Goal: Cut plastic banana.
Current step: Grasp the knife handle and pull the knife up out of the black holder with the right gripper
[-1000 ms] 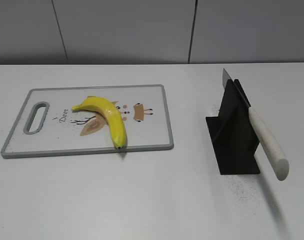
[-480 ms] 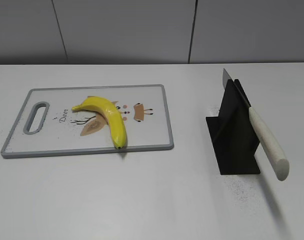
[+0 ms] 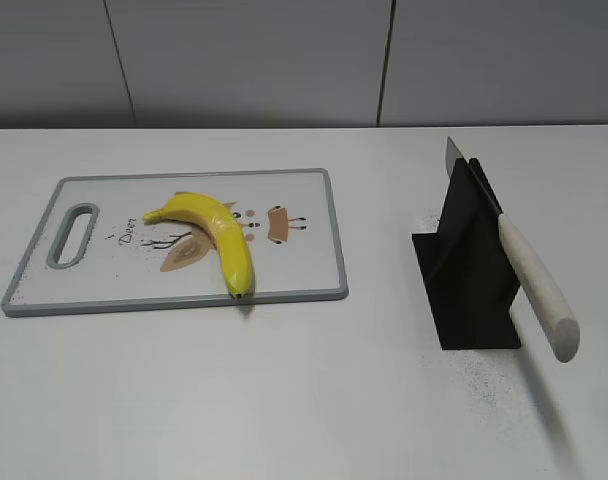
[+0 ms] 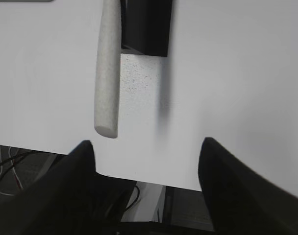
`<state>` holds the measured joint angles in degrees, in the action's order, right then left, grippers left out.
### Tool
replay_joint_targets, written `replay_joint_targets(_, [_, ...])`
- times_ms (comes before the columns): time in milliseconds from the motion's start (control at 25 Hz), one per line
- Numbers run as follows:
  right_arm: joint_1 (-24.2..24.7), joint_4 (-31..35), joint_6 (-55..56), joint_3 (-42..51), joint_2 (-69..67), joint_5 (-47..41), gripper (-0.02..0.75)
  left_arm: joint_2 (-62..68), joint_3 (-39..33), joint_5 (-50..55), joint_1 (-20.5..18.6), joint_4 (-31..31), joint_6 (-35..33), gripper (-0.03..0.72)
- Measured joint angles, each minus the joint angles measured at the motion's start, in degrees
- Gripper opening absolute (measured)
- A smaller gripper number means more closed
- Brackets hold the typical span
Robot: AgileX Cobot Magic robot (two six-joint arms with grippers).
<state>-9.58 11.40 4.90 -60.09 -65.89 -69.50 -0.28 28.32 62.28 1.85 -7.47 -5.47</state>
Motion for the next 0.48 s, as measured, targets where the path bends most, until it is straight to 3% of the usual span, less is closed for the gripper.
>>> replay_joint_targets(200, [-1.81, 1.74, 0.00, -3.10, -7.14, 0.00, 0.528, 0.00, 0.00, 0.00, 0.00, 0.00, 0.00, 0.545])
replay_joint_targets(480, [-11.89, -3.14, 5.89, -3.83, -14.95, 3.88, 0.528, 0.00, 0.00, 0.00, 0.00, 0.00, 0.00, 0.545])
